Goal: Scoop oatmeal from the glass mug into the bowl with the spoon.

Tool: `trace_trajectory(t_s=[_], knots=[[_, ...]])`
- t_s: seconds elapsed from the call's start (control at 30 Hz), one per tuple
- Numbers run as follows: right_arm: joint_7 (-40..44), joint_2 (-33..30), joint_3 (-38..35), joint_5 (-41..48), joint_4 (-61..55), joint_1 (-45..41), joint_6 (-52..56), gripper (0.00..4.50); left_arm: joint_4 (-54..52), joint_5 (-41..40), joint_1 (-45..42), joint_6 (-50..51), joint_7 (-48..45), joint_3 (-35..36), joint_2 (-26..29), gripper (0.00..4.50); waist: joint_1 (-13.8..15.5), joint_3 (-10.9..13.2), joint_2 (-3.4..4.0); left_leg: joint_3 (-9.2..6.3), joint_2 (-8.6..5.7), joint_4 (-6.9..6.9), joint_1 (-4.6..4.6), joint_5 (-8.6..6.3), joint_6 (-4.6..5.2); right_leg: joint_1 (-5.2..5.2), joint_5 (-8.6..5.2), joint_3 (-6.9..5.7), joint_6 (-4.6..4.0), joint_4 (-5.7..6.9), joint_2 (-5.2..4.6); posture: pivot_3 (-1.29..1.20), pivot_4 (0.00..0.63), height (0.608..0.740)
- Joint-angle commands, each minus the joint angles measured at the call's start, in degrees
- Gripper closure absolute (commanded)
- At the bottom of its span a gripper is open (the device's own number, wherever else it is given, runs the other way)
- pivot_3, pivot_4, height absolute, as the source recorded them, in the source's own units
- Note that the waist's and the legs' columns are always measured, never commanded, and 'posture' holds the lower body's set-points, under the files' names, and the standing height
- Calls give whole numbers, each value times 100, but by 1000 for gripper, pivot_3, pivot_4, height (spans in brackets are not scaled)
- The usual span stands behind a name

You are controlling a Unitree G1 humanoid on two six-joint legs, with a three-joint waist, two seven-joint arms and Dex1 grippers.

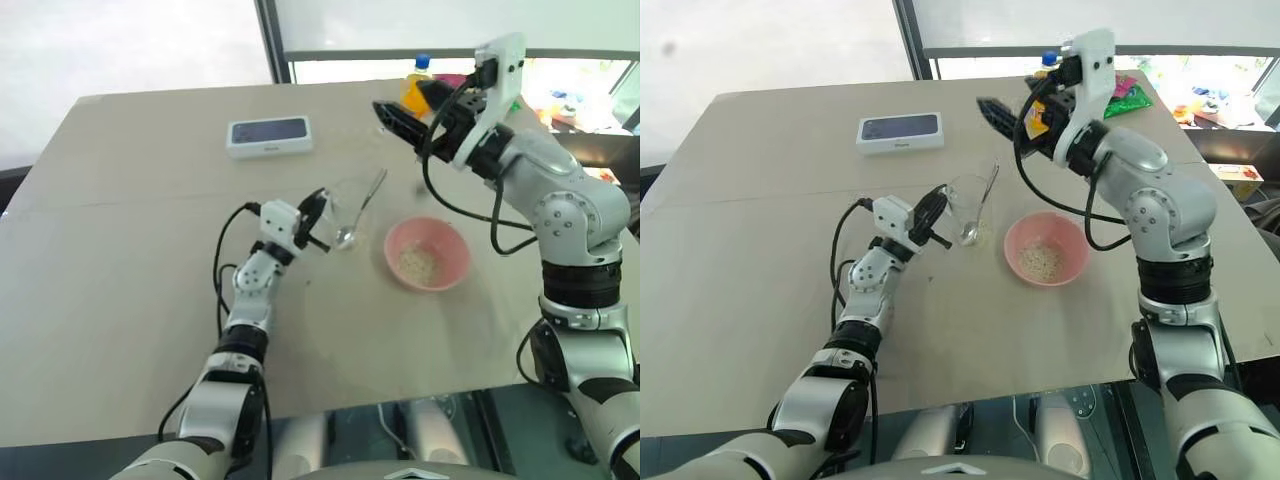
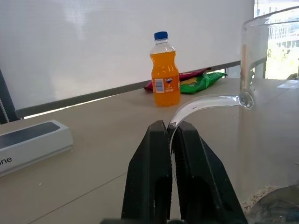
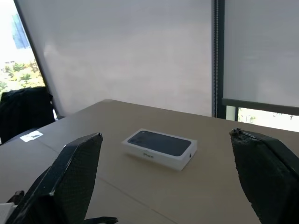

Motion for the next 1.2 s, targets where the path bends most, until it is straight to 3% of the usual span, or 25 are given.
trace_trajectory(t_s=[0.03,0.5,1.0,1.13,1.2], knots=[[14,67,-174,-86,-87,-127,-172,26,-150,10,51,-70,-4,25,60,4500,-15,0,0,1,0,0,0,0,0,-2,0,1,0,1,0,0,150,740],[235,101,-219,-118,-219,47,58,26,-363,-388,127,-35,-529,46,16,4500,-12,0,1,2,0,-1,-1,-2,3,-3,0,2,0,1,0,0,150,740],[413,90,-158,-149,-375,185,142,26,-331,-406,112,-2,-461,102,-2,4500,-13,1,1,2,1,-2,-1,-6,11,-4,0,3,0,1,1,0,150,740],[439,90,-170,-157,-392,217,152,0,-343,-436,148,55,-469,117,-12,3218,-12,1,1,2,1,-2,-1,-6,11,-4,0,3,0,1,1,0,150,740],[477,82,-158,-159,-398,237,157,0,-358,-407,156,31,-438,115,-10,2285,-13,1,1,2,1,-2,-1,-6,11,-4,0,3,0,1,0,0,150,740]])
